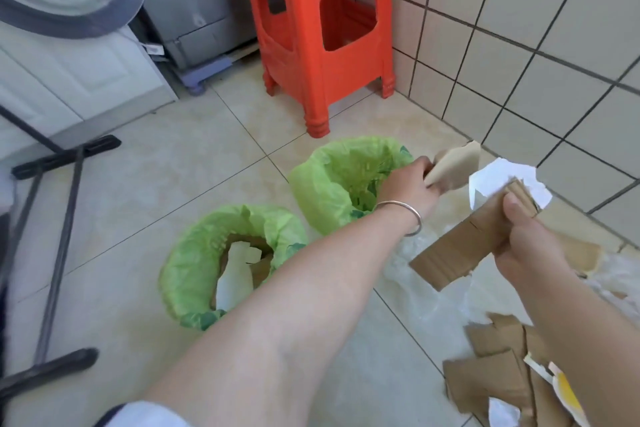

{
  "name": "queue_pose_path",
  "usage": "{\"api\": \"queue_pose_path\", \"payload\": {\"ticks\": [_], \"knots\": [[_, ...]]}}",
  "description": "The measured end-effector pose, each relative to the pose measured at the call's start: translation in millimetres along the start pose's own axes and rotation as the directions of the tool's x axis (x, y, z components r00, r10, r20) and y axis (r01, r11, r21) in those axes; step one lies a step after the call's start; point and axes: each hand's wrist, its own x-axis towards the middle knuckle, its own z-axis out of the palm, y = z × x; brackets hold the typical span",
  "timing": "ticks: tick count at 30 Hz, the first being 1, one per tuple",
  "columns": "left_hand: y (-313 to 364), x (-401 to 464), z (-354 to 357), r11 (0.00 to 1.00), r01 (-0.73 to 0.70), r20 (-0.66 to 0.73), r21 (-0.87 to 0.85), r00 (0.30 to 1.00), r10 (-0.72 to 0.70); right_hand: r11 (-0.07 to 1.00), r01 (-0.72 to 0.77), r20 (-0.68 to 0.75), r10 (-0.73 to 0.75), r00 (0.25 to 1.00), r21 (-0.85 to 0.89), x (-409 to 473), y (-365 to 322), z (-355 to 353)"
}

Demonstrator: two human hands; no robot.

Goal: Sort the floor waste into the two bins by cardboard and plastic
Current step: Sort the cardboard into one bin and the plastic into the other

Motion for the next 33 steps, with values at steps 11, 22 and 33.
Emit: {"api": "queue_pose_path", "payload": {"ticks": [11,22,33], "knots": [[-92.9,-9.2,-101.3,0.996,0.054,-0.07,-0.072,0.996,-0.059,0.973,0.095,0.218,-0.049,0.975,-0.21,-30.1,57.0,123.6],[-203.8,-54.8,-185.5,0.932,0.14,-0.158,-0.334,0.967,-0.202,0.868,0.212,0.476,0.032,0.879,-0.449,-68.6,137.3,219.0],[-231.8,-73.1,-216.6,0.894,0.106,-0.289,-0.436,0.924,-0.25,0.743,0.444,0.522,-0.15,0.84,-0.501,-108.3,144.3,272.0]]}}
